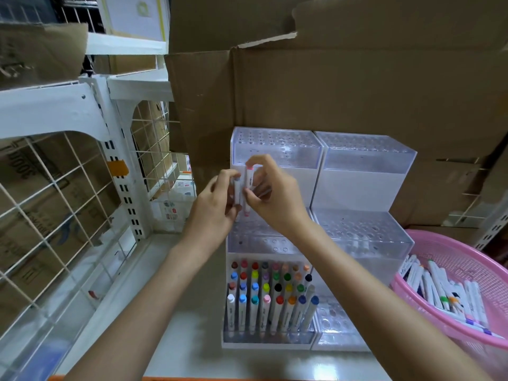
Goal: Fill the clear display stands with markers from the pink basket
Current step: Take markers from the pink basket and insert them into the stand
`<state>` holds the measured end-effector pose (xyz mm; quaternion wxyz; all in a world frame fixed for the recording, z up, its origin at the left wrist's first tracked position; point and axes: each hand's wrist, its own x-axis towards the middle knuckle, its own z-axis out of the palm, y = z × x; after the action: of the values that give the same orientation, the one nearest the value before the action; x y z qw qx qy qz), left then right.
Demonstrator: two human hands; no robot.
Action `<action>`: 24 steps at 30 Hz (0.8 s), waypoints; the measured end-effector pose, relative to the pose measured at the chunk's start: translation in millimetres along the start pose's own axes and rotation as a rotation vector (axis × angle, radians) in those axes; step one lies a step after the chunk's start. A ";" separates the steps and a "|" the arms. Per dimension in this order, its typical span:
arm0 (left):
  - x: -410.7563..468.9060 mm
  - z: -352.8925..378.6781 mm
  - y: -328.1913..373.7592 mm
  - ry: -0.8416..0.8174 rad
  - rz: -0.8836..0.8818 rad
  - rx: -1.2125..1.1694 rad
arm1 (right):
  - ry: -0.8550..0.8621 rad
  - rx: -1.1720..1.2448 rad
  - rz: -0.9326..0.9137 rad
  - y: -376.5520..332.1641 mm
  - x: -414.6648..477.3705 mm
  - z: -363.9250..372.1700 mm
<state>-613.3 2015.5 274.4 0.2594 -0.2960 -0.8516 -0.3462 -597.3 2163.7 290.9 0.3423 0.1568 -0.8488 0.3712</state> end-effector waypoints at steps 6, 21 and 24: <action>-0.5 -1.1 -2.5 -0.005 -0.007 -0.024 | -0.017 -0.104 -0.046 0.1 -1.1 0.5; 0.8 -13.9 -4.6 -0.062 0.084 0.187 | -0.014 -0.084 -0.015 3.8 -6.5 -4.4; 0.1 -15.5 -1.8 -0.045 0.109 0.266 | -0.008 -0.074 -0.008 2.3 -6.0 -4.8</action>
<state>-610.9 2003.0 283.3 0.2959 -0.3125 -0.8782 -0.2087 -592.0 2168.9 287.9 0.3459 0.1490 -0.8627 0.3376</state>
